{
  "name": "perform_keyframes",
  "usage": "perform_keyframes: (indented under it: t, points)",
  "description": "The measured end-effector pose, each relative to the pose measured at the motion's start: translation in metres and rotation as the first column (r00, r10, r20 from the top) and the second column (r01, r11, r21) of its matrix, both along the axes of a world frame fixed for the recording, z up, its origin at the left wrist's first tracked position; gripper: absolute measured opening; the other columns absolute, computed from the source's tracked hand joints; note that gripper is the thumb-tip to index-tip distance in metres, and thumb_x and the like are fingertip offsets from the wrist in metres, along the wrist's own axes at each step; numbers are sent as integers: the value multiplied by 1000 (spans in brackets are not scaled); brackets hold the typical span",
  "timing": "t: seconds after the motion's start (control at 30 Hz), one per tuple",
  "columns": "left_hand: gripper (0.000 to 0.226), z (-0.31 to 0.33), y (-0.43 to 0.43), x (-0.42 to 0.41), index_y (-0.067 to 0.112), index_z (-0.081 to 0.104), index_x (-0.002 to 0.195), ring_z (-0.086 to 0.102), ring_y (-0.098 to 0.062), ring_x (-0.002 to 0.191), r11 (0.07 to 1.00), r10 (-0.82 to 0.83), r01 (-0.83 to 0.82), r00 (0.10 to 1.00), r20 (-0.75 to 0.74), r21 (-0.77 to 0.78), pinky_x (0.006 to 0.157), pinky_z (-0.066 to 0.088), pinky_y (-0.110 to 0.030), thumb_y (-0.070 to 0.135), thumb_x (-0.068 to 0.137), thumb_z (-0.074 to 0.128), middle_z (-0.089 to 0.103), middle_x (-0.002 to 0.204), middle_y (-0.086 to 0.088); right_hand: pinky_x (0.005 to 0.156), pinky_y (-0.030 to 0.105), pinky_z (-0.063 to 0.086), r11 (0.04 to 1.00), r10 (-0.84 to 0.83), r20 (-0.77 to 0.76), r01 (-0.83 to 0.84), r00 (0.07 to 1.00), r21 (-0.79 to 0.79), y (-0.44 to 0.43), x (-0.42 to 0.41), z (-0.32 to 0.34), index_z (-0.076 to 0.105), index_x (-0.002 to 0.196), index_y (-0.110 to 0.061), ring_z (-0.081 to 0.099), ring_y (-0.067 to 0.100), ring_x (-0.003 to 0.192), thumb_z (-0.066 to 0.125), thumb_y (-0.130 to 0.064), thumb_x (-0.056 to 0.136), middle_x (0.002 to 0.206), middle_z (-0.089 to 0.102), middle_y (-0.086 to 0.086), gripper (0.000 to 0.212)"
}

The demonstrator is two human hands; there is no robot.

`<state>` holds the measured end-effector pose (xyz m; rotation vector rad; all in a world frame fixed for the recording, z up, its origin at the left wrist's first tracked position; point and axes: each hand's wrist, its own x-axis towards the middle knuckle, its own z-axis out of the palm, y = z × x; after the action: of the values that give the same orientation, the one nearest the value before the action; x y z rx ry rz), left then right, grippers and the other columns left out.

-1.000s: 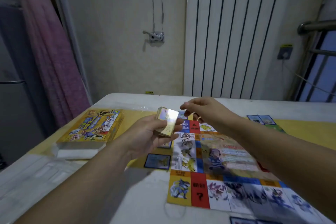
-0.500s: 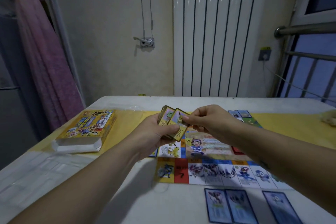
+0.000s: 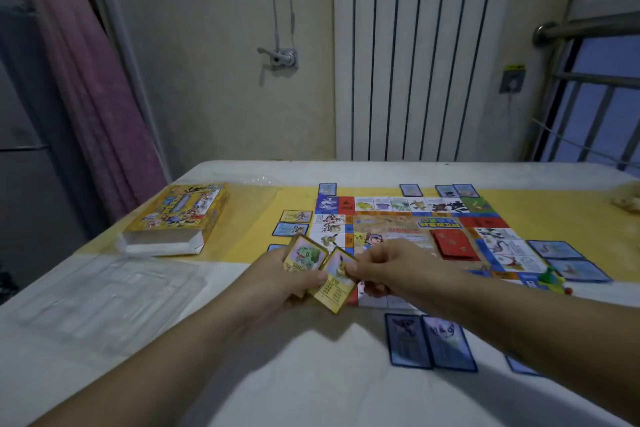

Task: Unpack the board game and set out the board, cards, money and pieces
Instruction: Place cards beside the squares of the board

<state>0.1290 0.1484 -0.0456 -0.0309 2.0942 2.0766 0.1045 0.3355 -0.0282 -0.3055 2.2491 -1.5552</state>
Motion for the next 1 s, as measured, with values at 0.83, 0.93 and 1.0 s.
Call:
perform_keyframes:
  t: [0.83, 0.93, 1.0]
  points:
    - [17, 9, -89, -86, 14, 58, 82, 56, -19, 57, 838, 437, -472, 881, -180, -275, 61, 50, -30, 7, 79, 73, 61, 70, -8, 105, 43, 32, 597, 592, -414, -31, 691, 802, -73, -61, -28, 42, 138, -16, 33, 27, 132, 37, -47, 98, 142, 40, 8, 51]
    - [23, 6, -97, -96, 23, 53, 75, 57, -16, 57, 739, 388, -466, 885, -257, -486, 53, 45, -25, 15, 79, 75, 62, 70, -2, 116, 52, 6, 467, 662, -289, -79, 692, 881, -94, -61, -43, 21, 149, -14, 10, 25, 144, 24, -53, 98, 156, 17, 9, 64]
    - [20, 1, -96, -102, 21, 54, 76, 53, -10, 57, 705, 349, -445, 895, -276, -552, 48, 39, -21, 19, 81, 74, 60, 70, 1, 116, 52, -5, 452, 660, -276, -76, 699, 889, -97, -61, -47, 10, 152, -15, 1, 21, 146, 20, -55, 98, 159, 5, 7, 69]
